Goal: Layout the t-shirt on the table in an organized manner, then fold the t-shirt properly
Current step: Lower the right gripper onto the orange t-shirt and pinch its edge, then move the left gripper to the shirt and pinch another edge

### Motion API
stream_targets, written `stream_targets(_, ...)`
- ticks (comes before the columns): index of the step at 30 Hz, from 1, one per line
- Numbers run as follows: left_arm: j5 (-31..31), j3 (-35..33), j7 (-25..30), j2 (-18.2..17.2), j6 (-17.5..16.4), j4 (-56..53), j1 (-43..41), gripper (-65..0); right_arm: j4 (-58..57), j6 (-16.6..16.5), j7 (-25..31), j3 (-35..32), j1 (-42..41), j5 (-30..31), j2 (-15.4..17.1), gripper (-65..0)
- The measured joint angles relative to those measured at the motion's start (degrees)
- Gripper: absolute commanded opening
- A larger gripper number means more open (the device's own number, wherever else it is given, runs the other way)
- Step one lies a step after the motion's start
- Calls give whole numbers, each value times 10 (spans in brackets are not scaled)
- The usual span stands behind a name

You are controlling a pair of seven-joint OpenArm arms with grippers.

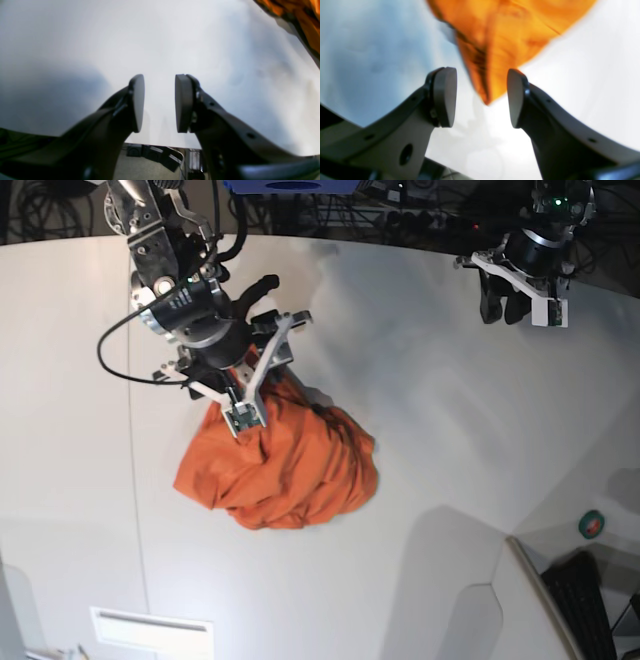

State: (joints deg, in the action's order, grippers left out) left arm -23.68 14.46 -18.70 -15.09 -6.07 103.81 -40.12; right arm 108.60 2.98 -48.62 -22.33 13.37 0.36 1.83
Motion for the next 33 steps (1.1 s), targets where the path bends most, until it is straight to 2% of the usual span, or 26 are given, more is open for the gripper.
stream_targets(2, 0, 0, 0, 1, -2, 0, 1, -411, -42, 66, 2, -21, -23, -5, -1, -356)
stream_targets(4, -1, -3, -1, 0, 0, 0, 9, -316, -63, 127, 1, -52, -38, -9, 10, -345)
stream_targets(6, -2, -3, 1, 0, 0, 0, 12, -222, -73, 158, 11, -82, -41, -2, 8, -344)
stream_targets(9, -2, -4, -1, 1, 0, -2, 11, -156, -112, 205, 31, -91, -59, 5, 0, -344)
stream_targets(13, -1, -5, -1, 3, 0, -12, 31, -155, -175, 219, 36, -87, -81, -6, 7, -350)
stream_targets(15, -2, -6, 0, 17, 0, -18, 49, -155, -189, 219, 37, -85, -77, -4, 7, -353)
stream_targets(17, 2, -6, -1, 31, 0, -29, 61, -155, -195, 219, 55, -86, -77, 6, 6, -383)
stream_targets(19, 2, -8, -2, 38, 0, -44, 77, -155, -195, 221, 66, -71, -79, 3, 3, -483)
stream_targets(21, 7, -34, -2, 39, 4, -64, 105, -155, -194, 232, 66, -49, -80, -2, 7, -650)
stream_targets(26, 2, -123, 0, 38, -2, -108, 172, -155, -185, 232, 68, 3, -65, -2, 7, -650)
stream_targets(30, 6, -193, -2, 36, 1, -158, 215, -155, -132, 231, 65, 28, -34, 3, 10, -650)
stream_targets(33, 4, -243, -3, 42, 0, -201, 258, -155, -102, 203, 67, 36, -24, 3, 8, -650)
